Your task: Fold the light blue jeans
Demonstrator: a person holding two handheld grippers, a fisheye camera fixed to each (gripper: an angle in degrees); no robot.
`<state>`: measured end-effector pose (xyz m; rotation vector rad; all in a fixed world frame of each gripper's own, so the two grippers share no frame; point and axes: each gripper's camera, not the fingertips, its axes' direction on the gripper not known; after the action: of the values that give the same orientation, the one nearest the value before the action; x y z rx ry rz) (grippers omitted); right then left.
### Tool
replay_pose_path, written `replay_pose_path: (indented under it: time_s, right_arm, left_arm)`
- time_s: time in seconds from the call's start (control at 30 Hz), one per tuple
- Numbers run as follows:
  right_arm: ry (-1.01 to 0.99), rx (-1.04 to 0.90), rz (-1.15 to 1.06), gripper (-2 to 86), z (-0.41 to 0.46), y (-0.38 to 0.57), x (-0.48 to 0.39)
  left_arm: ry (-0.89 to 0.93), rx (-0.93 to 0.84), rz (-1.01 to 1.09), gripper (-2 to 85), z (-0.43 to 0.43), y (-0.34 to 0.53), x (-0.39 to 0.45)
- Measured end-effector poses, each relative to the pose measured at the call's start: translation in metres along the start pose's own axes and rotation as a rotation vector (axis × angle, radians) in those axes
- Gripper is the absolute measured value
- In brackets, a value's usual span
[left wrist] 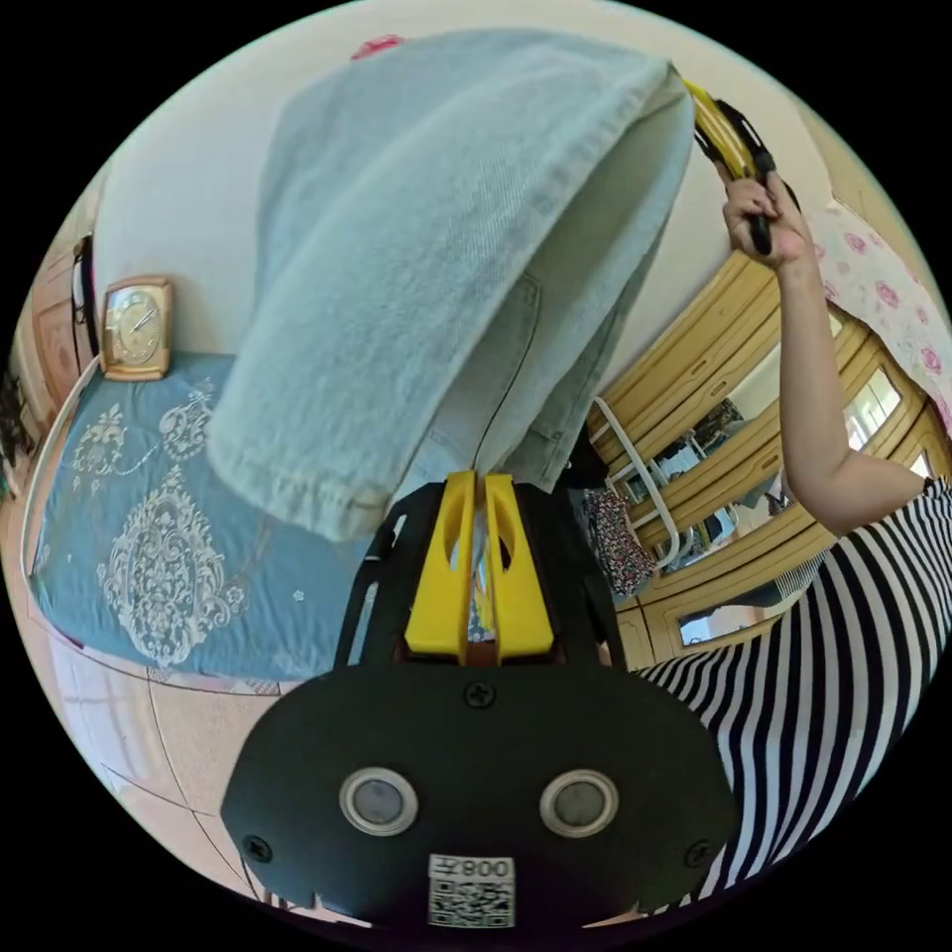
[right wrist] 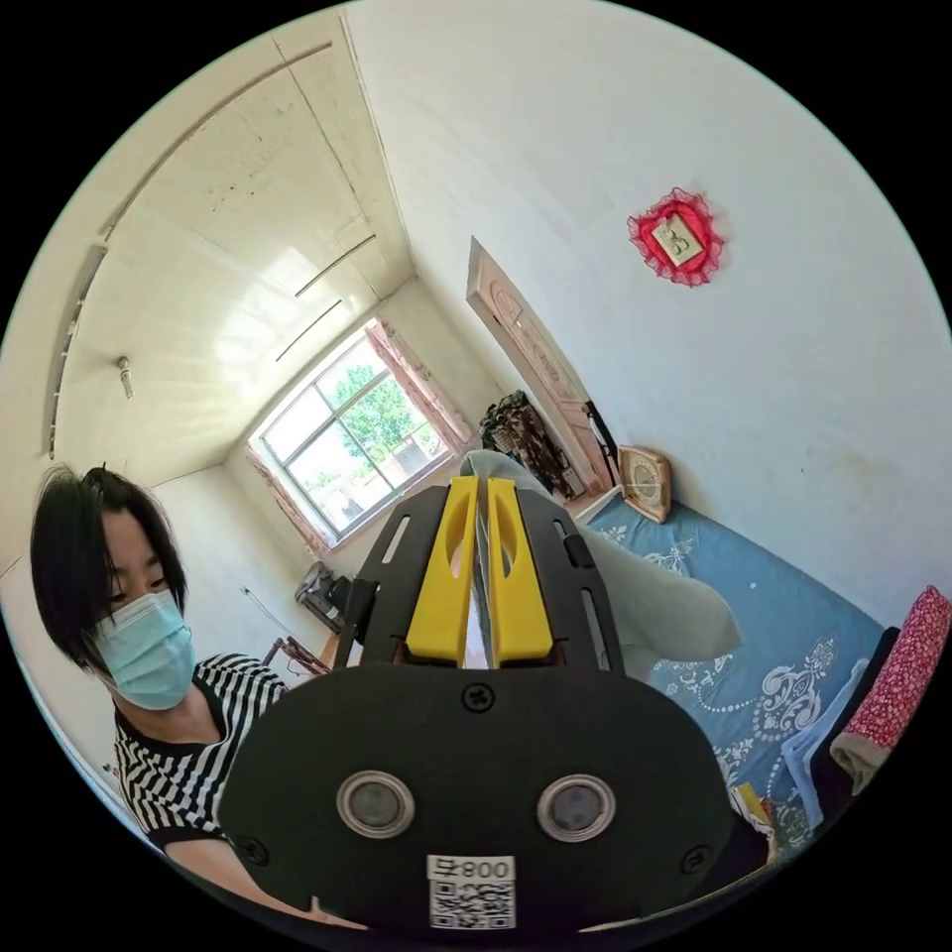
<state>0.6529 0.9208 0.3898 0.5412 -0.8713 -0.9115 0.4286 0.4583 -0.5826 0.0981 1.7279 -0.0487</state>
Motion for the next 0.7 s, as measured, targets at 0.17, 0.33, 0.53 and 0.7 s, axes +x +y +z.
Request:
replay_pose_path:
  time_s: [0.17,0.33,0.53,0.7]
  right_arm:
    - [0.063,-0.038,0.159,1.3,0.020,-0.003,0.084]
    - [0.084,-0.071,0.360,1.2,0.036,0.014,0.164]
    - [0.038,-0.061,0.563,1.1,0.047,0.030,0.243]
    - [-0.016,-0.026,0.523,0.9,0.027,-0.007,0.269]
  left_arm:
    - [-0.095,0.013,-0.130,1.6,-0.083,-0.007,-0.025]
    - [-0.171,-0.062,-0.146,1.3,-0.142,-0.025,-0.029]
    - [-0.293,-0.094,-0.193,1.2,-0.211,-0.059,-0.023]
    - [-0.428,-0.028,-0.086,1.2,-0.280,-0.120,0.011]
